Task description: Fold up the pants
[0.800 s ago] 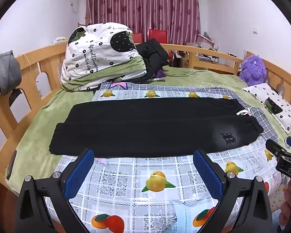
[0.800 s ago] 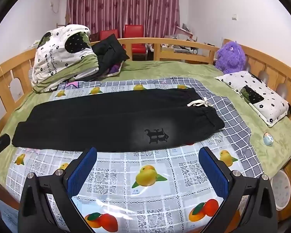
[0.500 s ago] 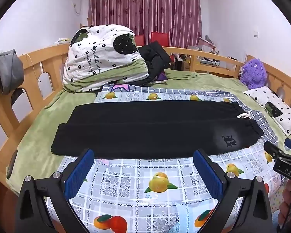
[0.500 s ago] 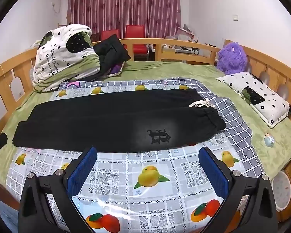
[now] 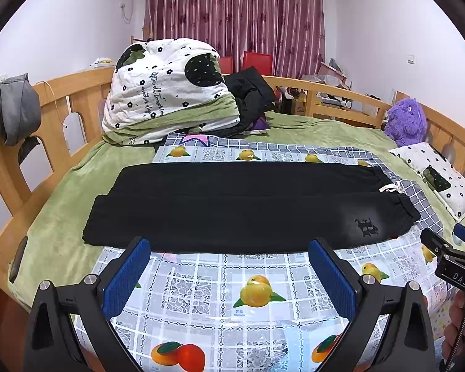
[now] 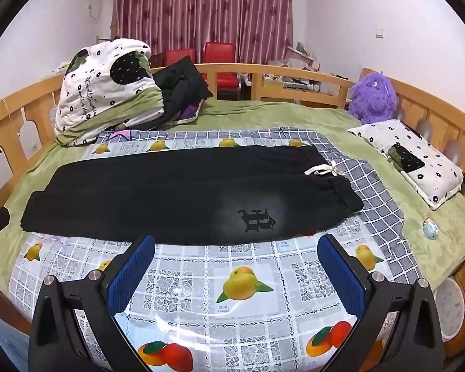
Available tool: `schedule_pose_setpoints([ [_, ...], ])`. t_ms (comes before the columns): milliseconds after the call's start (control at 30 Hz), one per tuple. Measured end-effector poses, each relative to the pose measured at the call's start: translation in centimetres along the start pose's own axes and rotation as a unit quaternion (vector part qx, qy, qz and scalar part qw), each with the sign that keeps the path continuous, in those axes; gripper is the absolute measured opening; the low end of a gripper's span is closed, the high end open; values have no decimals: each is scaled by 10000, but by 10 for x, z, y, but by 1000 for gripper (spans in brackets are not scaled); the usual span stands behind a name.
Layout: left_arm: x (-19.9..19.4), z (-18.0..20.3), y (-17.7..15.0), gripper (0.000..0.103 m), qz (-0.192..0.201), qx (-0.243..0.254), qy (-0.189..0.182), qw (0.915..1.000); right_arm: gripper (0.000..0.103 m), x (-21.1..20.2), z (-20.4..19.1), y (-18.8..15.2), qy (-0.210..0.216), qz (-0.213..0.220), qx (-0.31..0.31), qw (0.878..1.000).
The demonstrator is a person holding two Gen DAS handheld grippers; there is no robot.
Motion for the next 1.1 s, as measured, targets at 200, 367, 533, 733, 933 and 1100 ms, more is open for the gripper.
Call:
schedule_pose_setpoints([
  [200,0,-3,2,103,-37,-41,4,10000,103,-4,0,3,8,29,-11,10000],
  [367,0,-4,2,103,-49,-52,9,10000,103,-4,-1,3,40,51,-5,10000],
  [533,0,-6,2,103,-65,-79,0,9999,103,-5,-2,3,51,80,-9,10000],
  [733,0,-5,1,103,-60,-62,13,10000,103,-5,-1,3,53,79,-8,10000],
  [933,-2,-9,2,103,-70,-65,2,10000,103,-6,-1,4,64,89,-27,9999],
  [1100,2,-5,0,103,-81,-69,15,9999,103,-6,-3,3,61,108,-57,9999],
])
Point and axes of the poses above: each gripper's, at about its wrist camera, not at the fingertips, and x roughly the way its jaws point, z to its right, y to its top, the point moved 2 cm from there along x, roughly the way its jaws point, and after that the axes turned 3 degrees about -z, right-handed, at the moved point
